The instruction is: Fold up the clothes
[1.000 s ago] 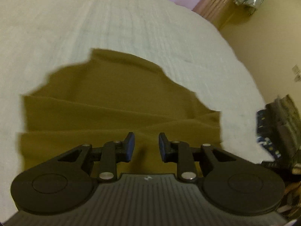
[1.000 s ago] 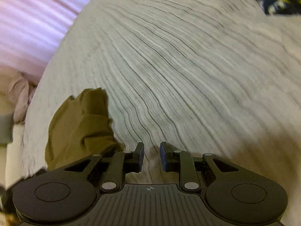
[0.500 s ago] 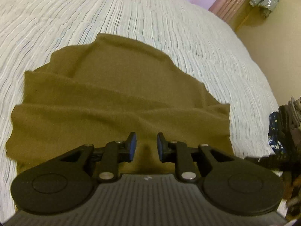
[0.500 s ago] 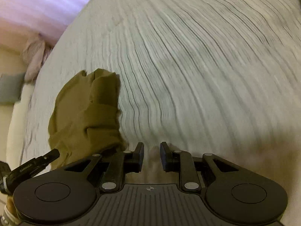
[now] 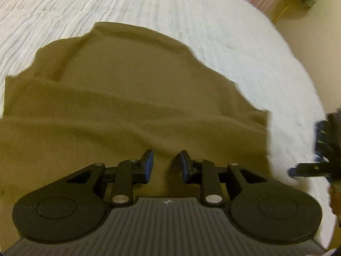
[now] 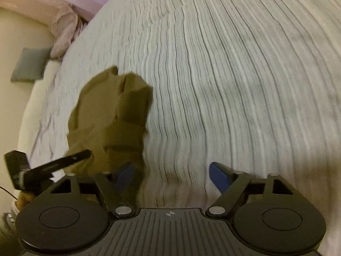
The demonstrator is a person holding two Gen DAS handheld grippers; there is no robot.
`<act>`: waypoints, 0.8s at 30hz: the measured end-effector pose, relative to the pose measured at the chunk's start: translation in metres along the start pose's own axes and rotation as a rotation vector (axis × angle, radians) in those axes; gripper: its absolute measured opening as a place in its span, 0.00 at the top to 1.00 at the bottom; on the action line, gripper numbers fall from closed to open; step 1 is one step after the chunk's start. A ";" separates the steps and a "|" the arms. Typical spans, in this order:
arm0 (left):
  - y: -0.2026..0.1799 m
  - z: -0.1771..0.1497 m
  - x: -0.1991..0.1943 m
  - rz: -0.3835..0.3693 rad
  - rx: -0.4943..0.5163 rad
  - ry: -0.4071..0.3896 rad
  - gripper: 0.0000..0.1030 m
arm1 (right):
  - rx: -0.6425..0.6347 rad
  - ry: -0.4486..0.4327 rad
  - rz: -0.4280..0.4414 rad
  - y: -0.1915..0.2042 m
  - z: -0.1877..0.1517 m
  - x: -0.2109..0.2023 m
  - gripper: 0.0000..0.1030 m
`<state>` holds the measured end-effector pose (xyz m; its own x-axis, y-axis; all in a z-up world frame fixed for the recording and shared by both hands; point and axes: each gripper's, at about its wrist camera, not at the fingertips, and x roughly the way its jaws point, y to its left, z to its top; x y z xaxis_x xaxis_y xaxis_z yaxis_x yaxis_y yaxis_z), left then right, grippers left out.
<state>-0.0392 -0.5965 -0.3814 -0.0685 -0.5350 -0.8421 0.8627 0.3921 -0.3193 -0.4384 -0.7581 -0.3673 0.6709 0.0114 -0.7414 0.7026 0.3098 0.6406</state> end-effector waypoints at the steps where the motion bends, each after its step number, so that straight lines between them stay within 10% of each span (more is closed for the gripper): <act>1: 0.002 0.007 0.006 0.005 0.016 -0.004 0.79 | 0.013 -0.009 0.014 -0.001 0.004 0.004 0.32; 11: -0.006 0.043 0.025 0.004 0.137 0.037 0.79 | 0.016 0.081 0.210 0.012 0.090 0.064 0.33; 14: -0.005 0.044 0.028 -0.005 0.156 0.042 0.79 | -0.013 0.108 0.214 0.014 0.098 0.080 0.95; 24: 0.002 0.039 0.034 -0.027 0.146 0.023 0.79 | 0.063 -0.041 0.157 -0.008 0.099 0.083 0.97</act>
<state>-0.0203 -0.6427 -0.3937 -0.1028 -0.5256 -0.8445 0.9242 0.2635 -0.2765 -0.3645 -0.8534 -0.4142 0.7818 0.0159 -0.6234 0.6011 0.2468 0.7601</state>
